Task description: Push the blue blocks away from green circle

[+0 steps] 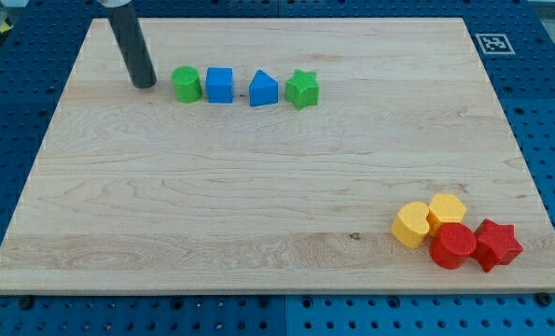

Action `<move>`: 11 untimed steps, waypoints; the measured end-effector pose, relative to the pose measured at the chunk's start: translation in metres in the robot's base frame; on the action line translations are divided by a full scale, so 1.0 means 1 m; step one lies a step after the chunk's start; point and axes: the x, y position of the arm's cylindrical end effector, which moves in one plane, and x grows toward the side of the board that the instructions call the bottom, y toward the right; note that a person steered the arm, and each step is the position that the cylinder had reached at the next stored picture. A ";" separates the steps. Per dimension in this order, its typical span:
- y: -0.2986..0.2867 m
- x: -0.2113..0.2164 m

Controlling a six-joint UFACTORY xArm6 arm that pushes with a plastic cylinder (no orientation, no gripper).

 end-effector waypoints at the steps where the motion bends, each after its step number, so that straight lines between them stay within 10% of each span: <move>1: 0.026 0.000; 8: 0.237 0.025; 11: 0.272 -0.050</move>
